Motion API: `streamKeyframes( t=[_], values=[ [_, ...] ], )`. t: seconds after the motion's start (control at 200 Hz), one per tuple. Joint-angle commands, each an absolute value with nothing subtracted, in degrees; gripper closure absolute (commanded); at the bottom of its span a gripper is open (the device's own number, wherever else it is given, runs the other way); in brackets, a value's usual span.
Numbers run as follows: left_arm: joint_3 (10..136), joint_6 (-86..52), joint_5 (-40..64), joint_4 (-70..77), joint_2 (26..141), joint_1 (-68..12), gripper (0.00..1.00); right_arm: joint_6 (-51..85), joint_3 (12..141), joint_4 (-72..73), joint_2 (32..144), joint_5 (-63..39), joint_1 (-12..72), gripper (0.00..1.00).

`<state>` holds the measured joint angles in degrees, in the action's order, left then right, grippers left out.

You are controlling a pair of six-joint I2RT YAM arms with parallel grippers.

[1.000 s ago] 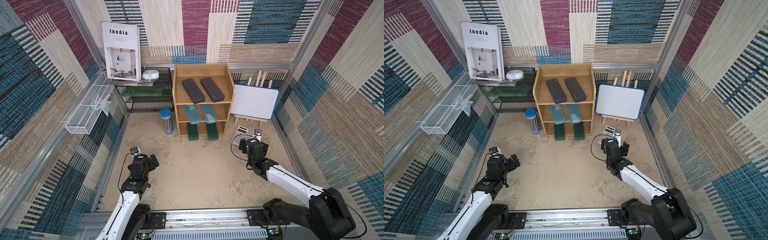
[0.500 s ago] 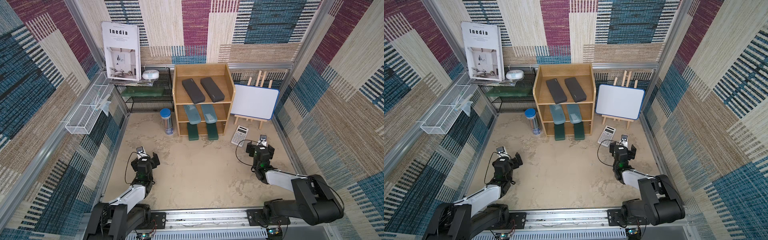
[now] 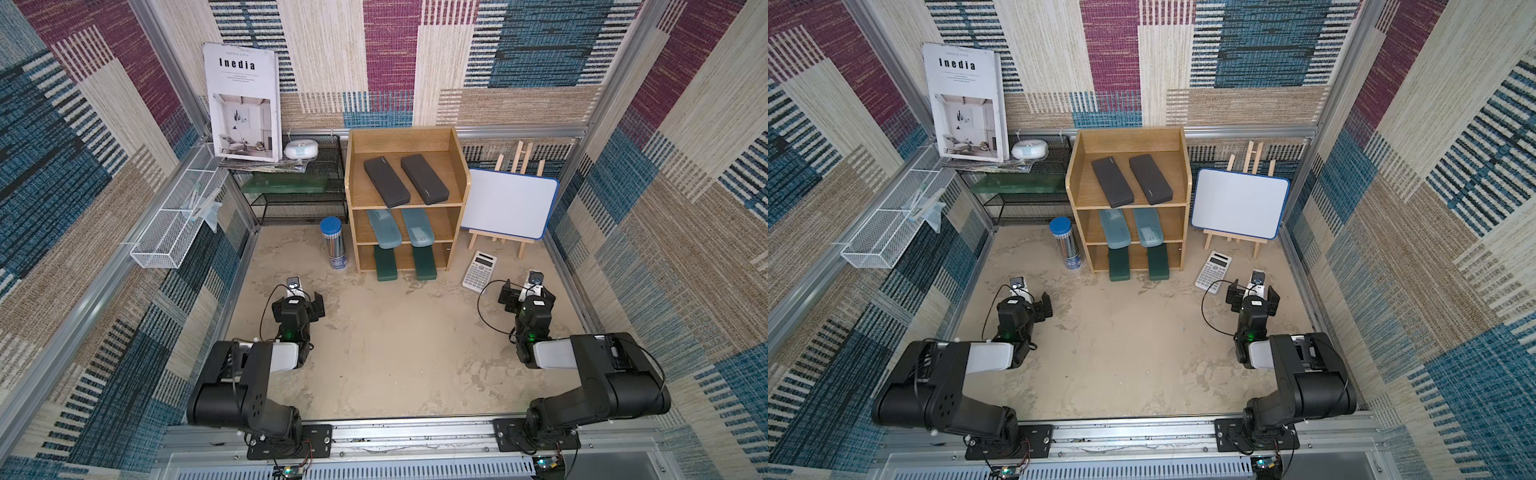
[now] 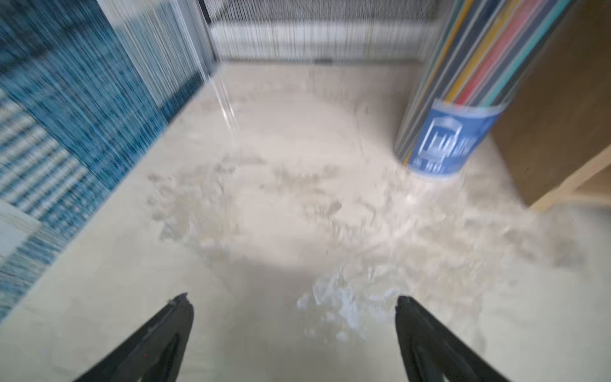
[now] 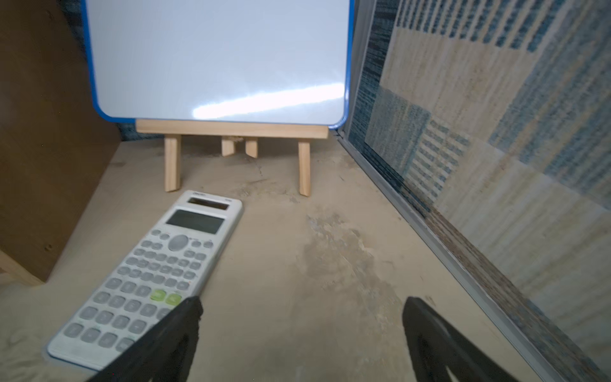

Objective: Place the pencil cases on the shelf according to color
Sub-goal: Reset both arms

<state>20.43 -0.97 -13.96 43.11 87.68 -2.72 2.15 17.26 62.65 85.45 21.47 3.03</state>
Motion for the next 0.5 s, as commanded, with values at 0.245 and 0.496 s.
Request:
streamKeyframes(
  t=[0.245,0.496],
  values=[
    [23.58,0.38,-9.58,47.05,88.15,-1.6,0.0,2.67,13.91,70.75,87.21,15.86,1.05,0.01],
    [24.18,0.11,-9.11,45.24,87.37,-1.42,0.0,2.66,13.8,70.6,86.93,15.82,1.05,0.01]
  ],
)
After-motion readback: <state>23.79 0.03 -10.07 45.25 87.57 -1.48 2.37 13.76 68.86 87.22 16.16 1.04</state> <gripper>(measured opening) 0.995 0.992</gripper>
